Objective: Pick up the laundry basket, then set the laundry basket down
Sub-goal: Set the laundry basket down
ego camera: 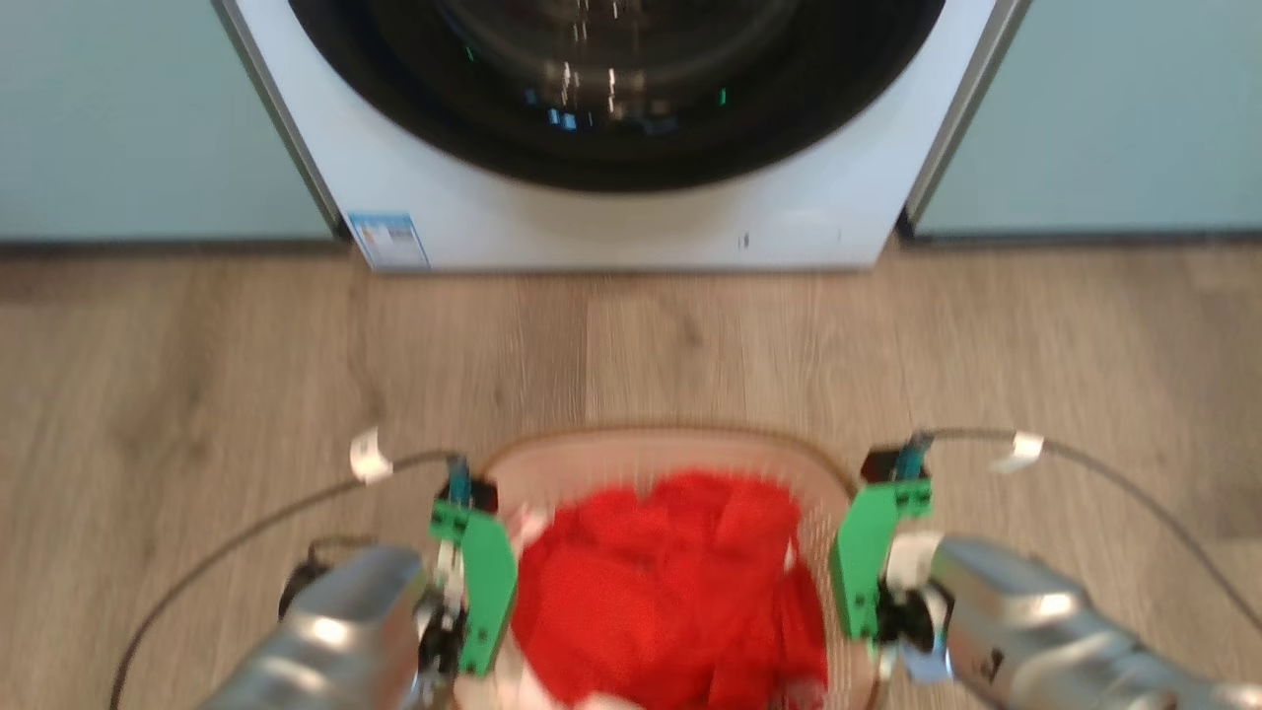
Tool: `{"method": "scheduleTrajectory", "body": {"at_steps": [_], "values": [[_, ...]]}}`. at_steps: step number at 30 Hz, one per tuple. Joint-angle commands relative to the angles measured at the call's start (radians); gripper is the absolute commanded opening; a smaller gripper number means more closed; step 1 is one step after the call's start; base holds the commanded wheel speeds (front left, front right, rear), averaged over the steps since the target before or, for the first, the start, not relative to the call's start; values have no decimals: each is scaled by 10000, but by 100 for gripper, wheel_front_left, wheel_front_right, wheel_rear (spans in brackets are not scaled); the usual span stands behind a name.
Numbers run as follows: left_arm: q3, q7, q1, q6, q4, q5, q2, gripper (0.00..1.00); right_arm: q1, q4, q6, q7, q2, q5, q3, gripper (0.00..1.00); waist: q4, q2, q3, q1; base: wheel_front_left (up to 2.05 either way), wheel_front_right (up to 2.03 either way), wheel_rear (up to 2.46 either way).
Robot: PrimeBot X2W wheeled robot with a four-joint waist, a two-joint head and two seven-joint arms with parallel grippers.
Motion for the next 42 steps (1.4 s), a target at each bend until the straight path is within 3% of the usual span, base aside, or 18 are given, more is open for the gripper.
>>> {"method": "scheduleTrajectory", "body": {"at_steps": [1, 9, 19, 29, 42], "values": [[15, -276, -721, -69, 4, 353, -191, 0, -946, -374, 73, -670, 47, -234, -80, 0, -153, 0, 1294, -1, 0, 0, 0], [20, -1509, -1601, 302, 47, 598, -260, 0, -1761, -341, 73, -1857, -179, -485, -126, 0, -243, 0, 3317, -1, 0, 0, 0], [13, -2651, -2274, 1077, -248, 1197, -264, 0, -2403, -168, 73, -2910, -132, -477, -262, 0, -294, 0, 5441, -1, 0, 0, 0], [9, -3551, -2661, 1431, -390, 1531, -265, 0, -2736, 116, 73, -3376, 23, -339, -333, 0, -325, 0, 6575, -1, 0, 0, 0], [8, -3835, -2967, 1697, -406, 1389, -265, 0, -2938, 210, 73, -3818, 194, -197, -386, 0, -241, 0, 7269, -1, 0, 0, 0]]}}
